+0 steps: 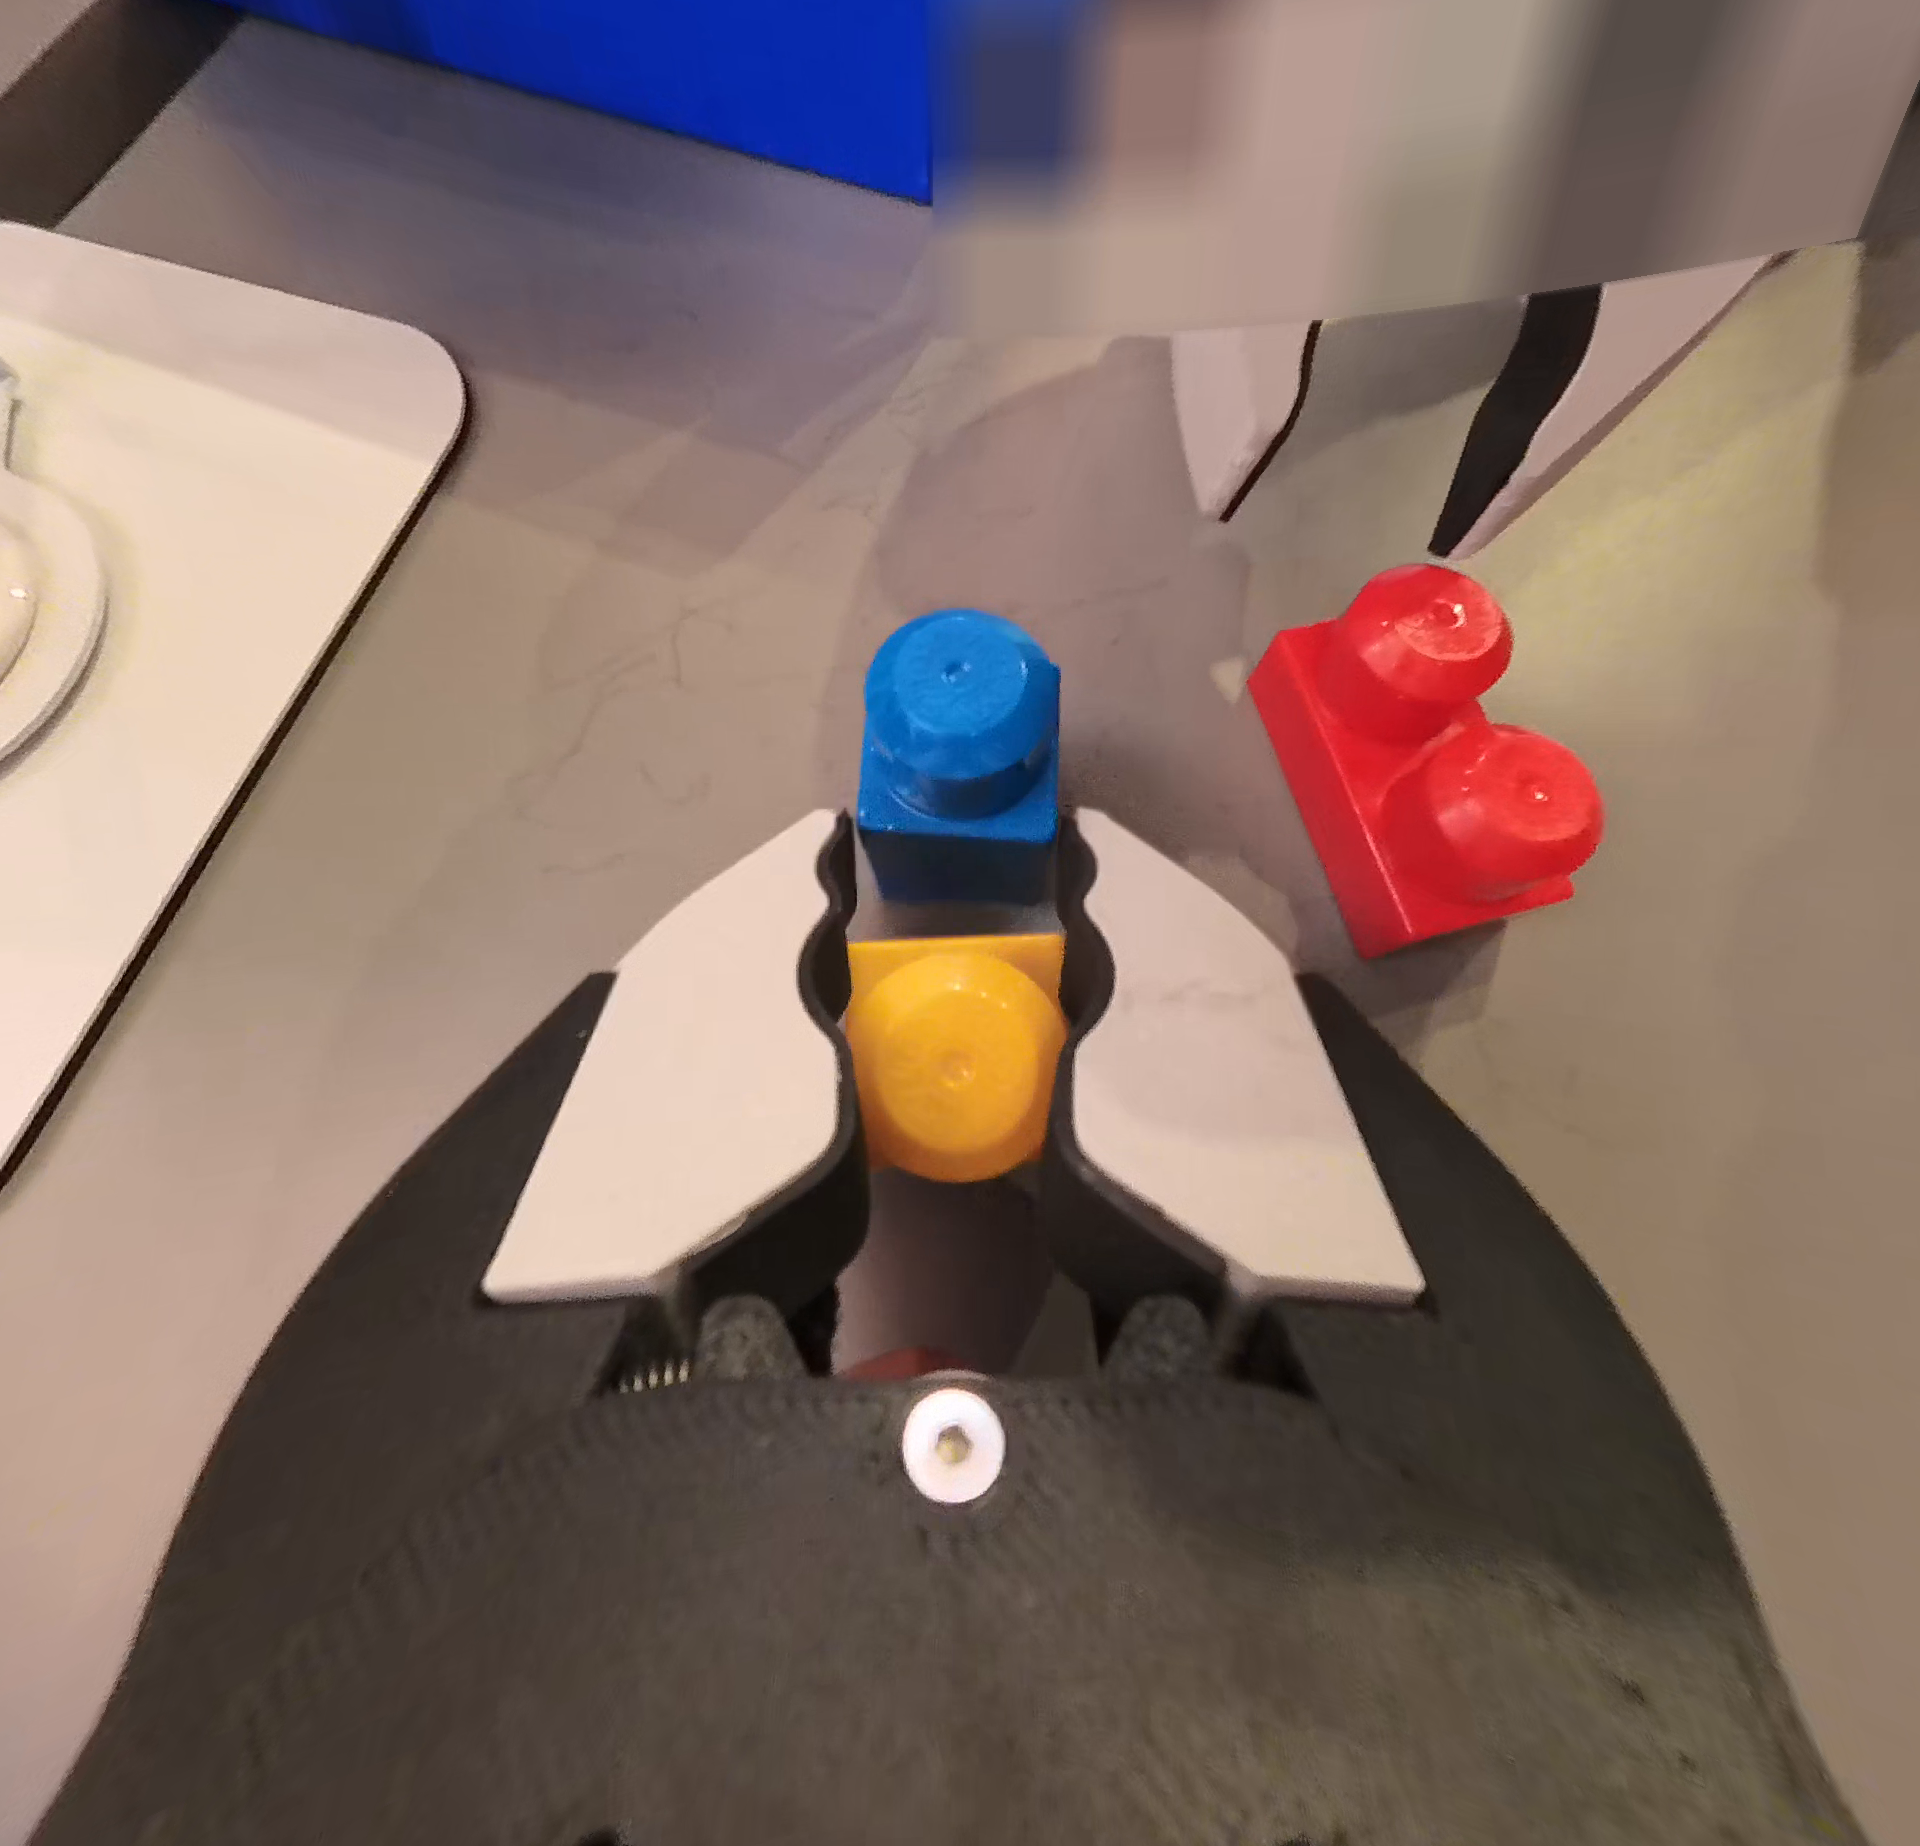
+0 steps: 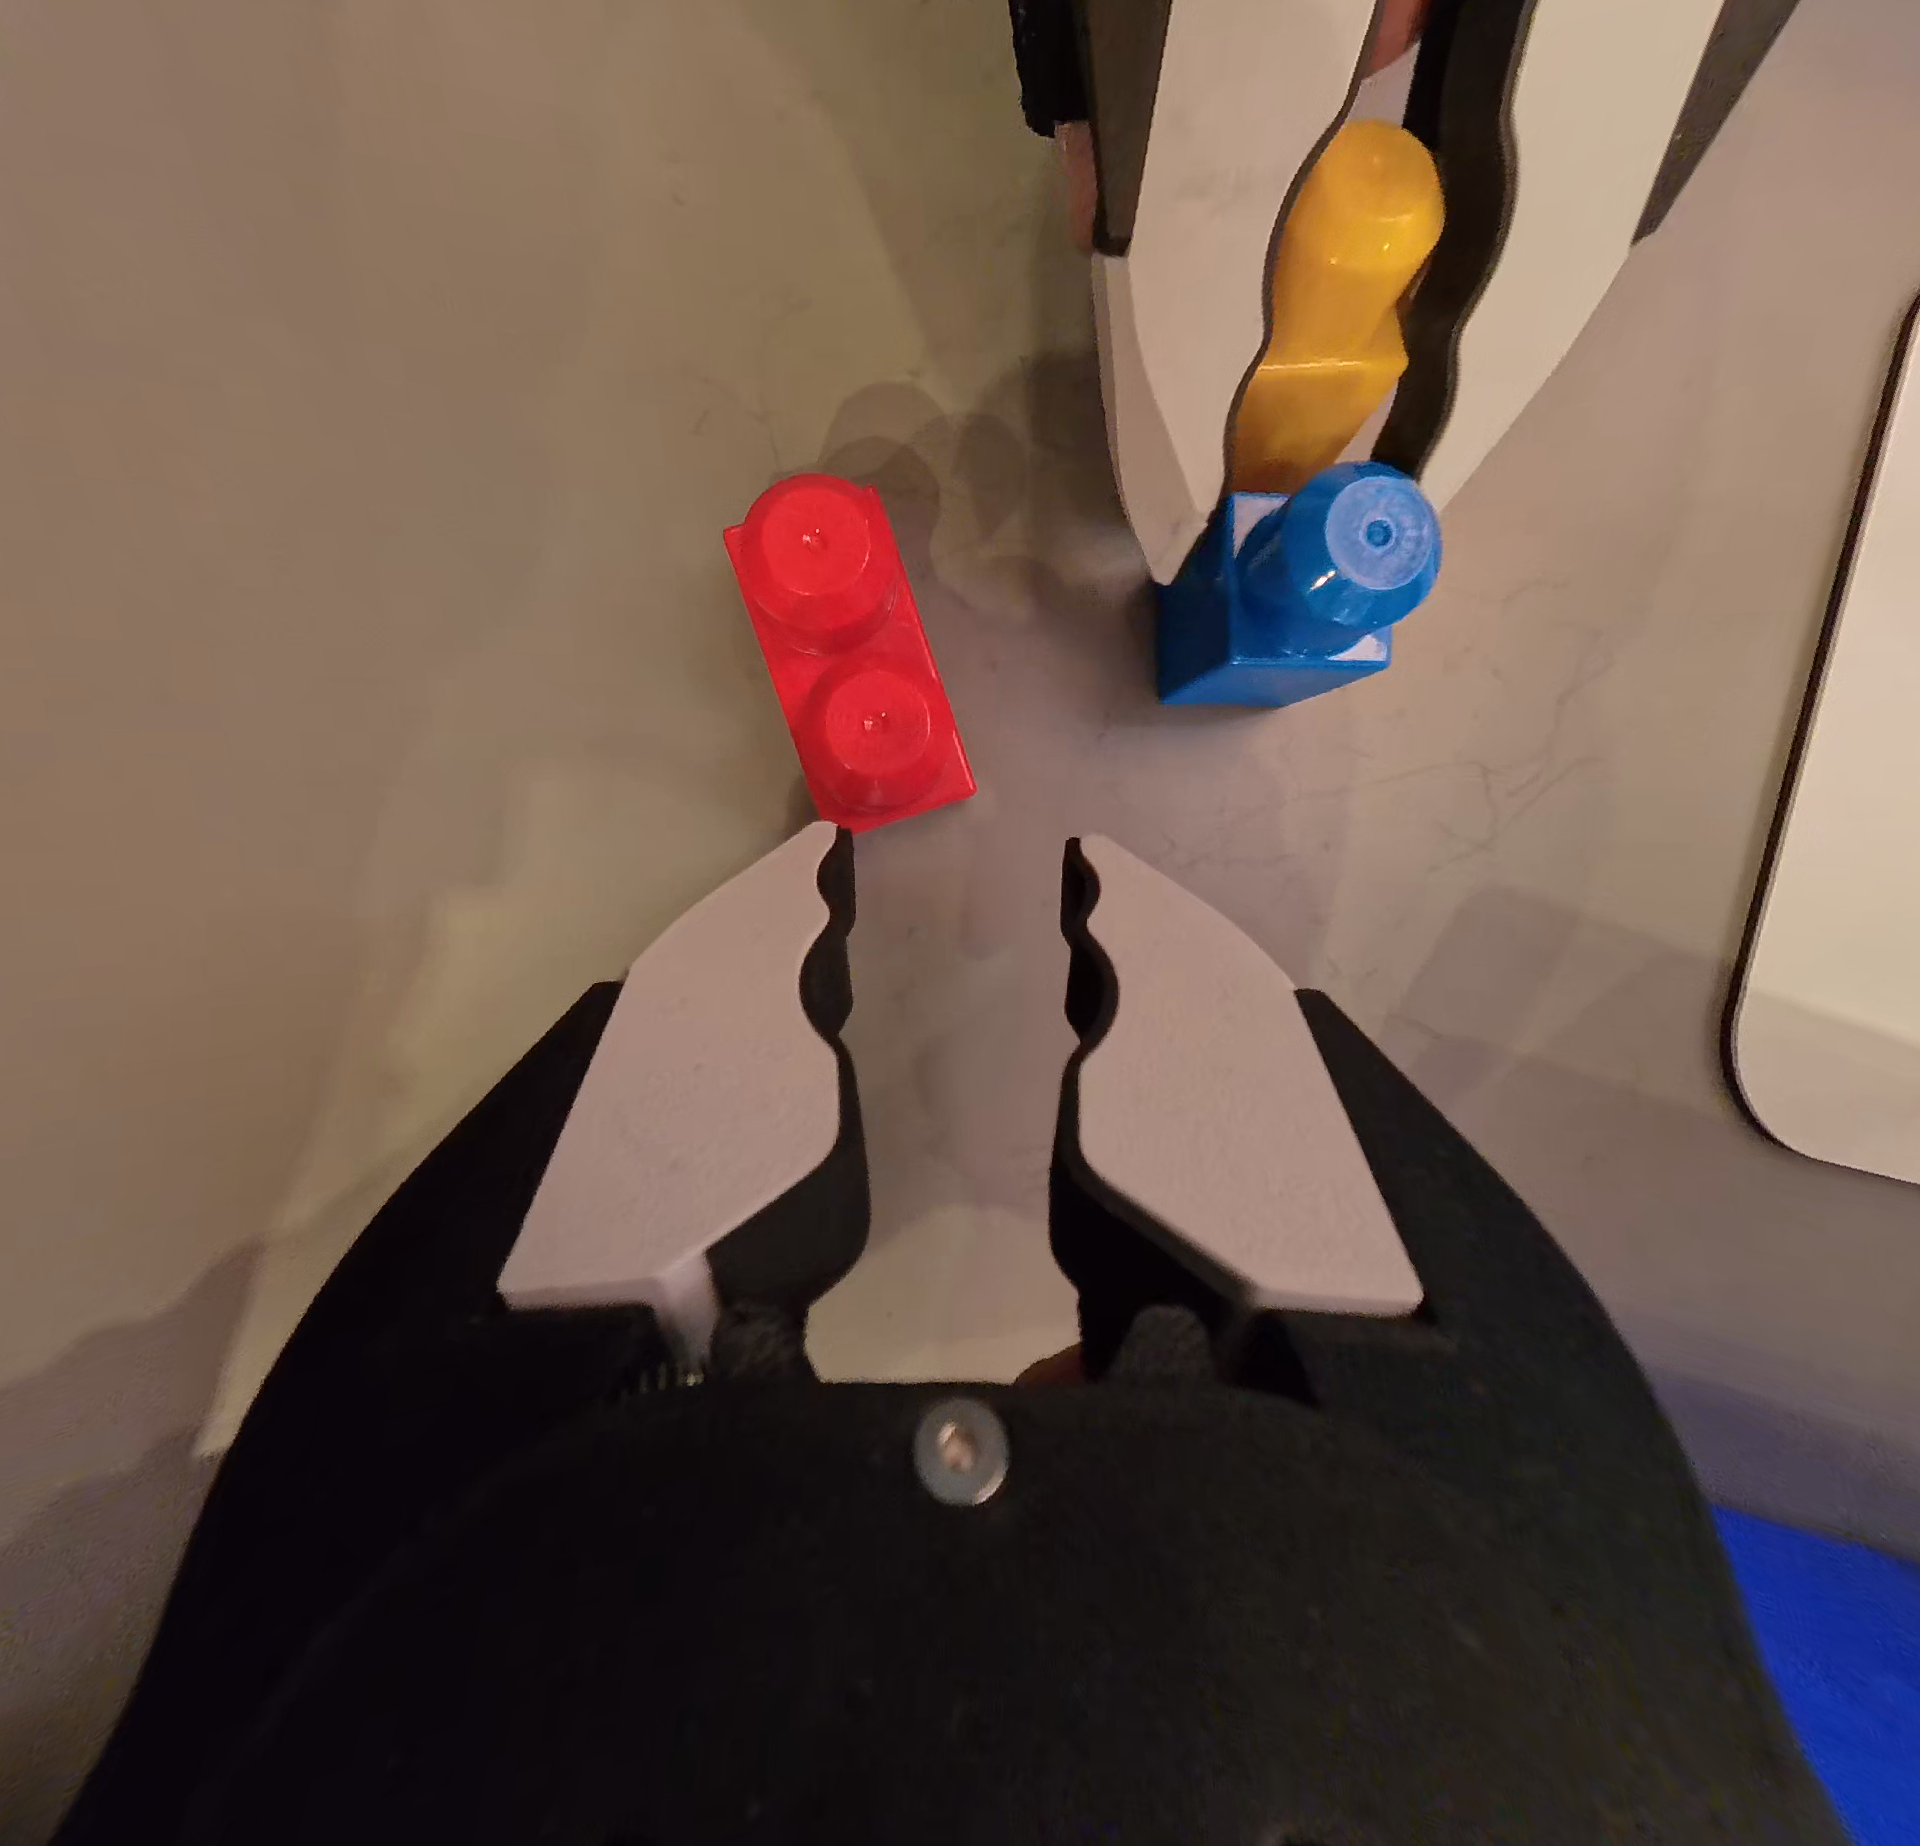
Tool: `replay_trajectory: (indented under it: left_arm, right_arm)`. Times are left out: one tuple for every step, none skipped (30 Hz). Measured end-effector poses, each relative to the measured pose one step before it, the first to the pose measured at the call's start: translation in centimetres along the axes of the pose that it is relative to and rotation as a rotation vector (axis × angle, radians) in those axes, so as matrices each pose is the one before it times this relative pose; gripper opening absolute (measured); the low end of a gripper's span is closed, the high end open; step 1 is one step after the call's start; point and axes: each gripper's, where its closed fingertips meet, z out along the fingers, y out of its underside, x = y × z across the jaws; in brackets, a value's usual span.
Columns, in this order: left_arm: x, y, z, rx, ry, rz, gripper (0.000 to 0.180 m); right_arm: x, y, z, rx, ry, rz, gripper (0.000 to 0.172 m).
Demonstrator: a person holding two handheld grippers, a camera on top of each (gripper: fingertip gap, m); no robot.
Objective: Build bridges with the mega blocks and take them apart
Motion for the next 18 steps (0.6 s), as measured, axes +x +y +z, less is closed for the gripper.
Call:
replay_trajectory:
  left_arm:
    - [0.049, 0.145, 0.051, -0.0103, 0.0004, 0.0035, 0.036]
    - [0.015, -0.024, 0.023, 0.0003, -0.0043, 0.0053, 0.036]
    - [0.034, -0.085, 0.026, 0.0031, -0.0023, 0.0034, 0.036]
    - [0.096, -0.062, 0.051, 0.0007, 0.0054, -0.0018, 0.036]
    - [0.081, -0.08, 0.101, -0.0009, 0.0072, -0.0043, 0.036]
    - [-0.033, -0.156, 0.116, 0.0025, -0.0014, 0.0005, 0.036]
    - [0.059, -0.095, 0.17, -0.0035, 0.0053, 0.005, 0.036]
    - [0.13, -0.01, 0.2, -0.0103, 0.009, 0.0075, 0.036]
    - [0.054, -0.11, 0.189, -0.0044, 0.0025, 0.0036, 0.036]
    - [0.111, -0.256, 0.161, 0.0049, 0.0074, -0.001, 0.037]
    - [0.197, -0.107, 0.204, -0.0049, 0.0156, 0.0004, 0.037]
    - [-0.108, 0.053, 0.193, -0.0137, -0.0062, 0.006, 0.038]
    - [-0.16, 0.046, 0.13, -0.0073, -0.0118, 0.0145, 0.038]
    - [0.106, 0.0, 0.084, 0.0005, 0.0086, 0.0064, 0.039]
    - [0.149, -0.049, 0.001, 0.0054, 0.0138, -0.0051, 0.041]
    - [-0.109, -0.052, -0.144, 0.0056, -0.0041, -0.0052, 0.045]
    - [-0.163, -0.108, -0.292, 0.0113, -0.0073, -0.0011, 0.05]
    - [-0.053, -0.124, -0.391, 0.0102, 0.0008, -0.0018, 0.053]
  right_arm:
    - [0.005, 0.021, -0.001, -0.0006, 0.0003, -0.0004, 0.038]
    - [0.003, 0.011, 0.006, -0.0004, 0.0002, -0.0002, 0.038]
    - [-0.001, 0.006, 0.009, -0.0007, -0.0003, -0.0003, 0.038]
    - [-0.001, 0.014, 0.003, -0.0008, 0.0003, -0.0008, 0.038]
    - [-0.006, -0.002, 0.001, 0.0001, -0.0004, 0.0001, 0.038]
    - [-0.004, -0.012, 0.008, 0.0004, -0.0007, 0.0007, 0.038]
    - [0.004, 0.0, 0.012, -0.0003, 0.0002, -0.0002, 0.038]
    - [-0.014, 0.0, 0.01, -0.0005, 0.0001, -0.0007, 0.038]
    - [-0.028, -0.008, 0.002, -0.0004, -0.0003, -0.0006, 0.038]
    - [-0.013, -0.012, 0.006, -0.0006, -0.0002, -0.0009, 0.038]
    - [-0.015, -0.005, -0.01, -0.0002, -0.0001, -0.0007, 0.038]
    - [0.009, -0.011, -0.029, 0.0009, 0.0006, -0.0002, 0.038]
    - [0.002, -0.019, -0.036, 0.0012, 0.0004, 0.0005, 0.038]
    - [0.01, -0.003, -0.033, 0.0005, 0.0001, 0.0002, 0.038]
    - [0.01, 0.0, -0.048, 0.0002, 0.0011, -0.0009, 0.038]
    - [0.01, -0.005, -0.033, 0.0011, 0.0007, -0.0002, 0.038]
    - [-0.008, 0.001, -0.025, 0.001, -0.0004, 0.0, 0.038]
    - [0.004, 0.035, -0.01, -0.001, 0.0005, -0.0002, 0.038]
